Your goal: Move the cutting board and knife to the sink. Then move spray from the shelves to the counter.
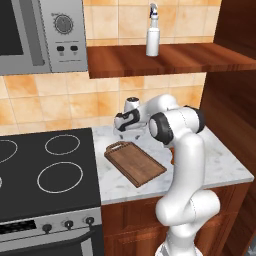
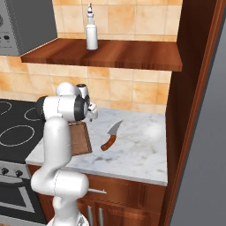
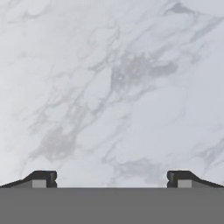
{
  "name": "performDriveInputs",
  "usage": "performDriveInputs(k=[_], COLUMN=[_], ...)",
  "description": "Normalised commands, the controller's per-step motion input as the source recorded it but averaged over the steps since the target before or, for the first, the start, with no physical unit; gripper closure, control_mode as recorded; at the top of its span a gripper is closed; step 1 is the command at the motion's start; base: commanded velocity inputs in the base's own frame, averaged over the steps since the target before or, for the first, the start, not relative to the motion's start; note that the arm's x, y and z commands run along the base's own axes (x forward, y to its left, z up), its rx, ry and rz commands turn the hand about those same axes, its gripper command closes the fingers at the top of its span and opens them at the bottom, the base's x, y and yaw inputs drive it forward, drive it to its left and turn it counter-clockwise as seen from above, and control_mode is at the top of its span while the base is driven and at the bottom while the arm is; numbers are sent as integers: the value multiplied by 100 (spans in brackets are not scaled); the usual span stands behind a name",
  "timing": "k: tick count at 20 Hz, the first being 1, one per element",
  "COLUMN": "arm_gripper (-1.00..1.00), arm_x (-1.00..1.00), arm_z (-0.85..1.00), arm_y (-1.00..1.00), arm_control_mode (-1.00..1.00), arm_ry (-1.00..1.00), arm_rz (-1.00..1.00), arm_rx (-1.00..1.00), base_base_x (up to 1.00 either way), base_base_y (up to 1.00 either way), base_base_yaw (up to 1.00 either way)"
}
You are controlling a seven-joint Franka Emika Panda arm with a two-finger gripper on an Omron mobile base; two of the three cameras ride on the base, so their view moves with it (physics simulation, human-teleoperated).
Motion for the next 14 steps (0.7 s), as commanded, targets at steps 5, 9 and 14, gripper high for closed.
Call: performDriveInputs(k=[5, 9, 14], arm_gripper=[-100, -100, -100], arm_x=[0, 0, 0], arm_z=[-22, -19, -18], arm_y=[0, 0, 0], arm_control_mode=[-100, -100, -100], arm_ry=[-1, -1, -3], arm_rz=[-5, -2, -1], arm_rx=[1, 3, 5], base_base_x=[0, 0, 0], base_base_y=[0, 0, 0], base_base_yaw=[0, 0, 0])
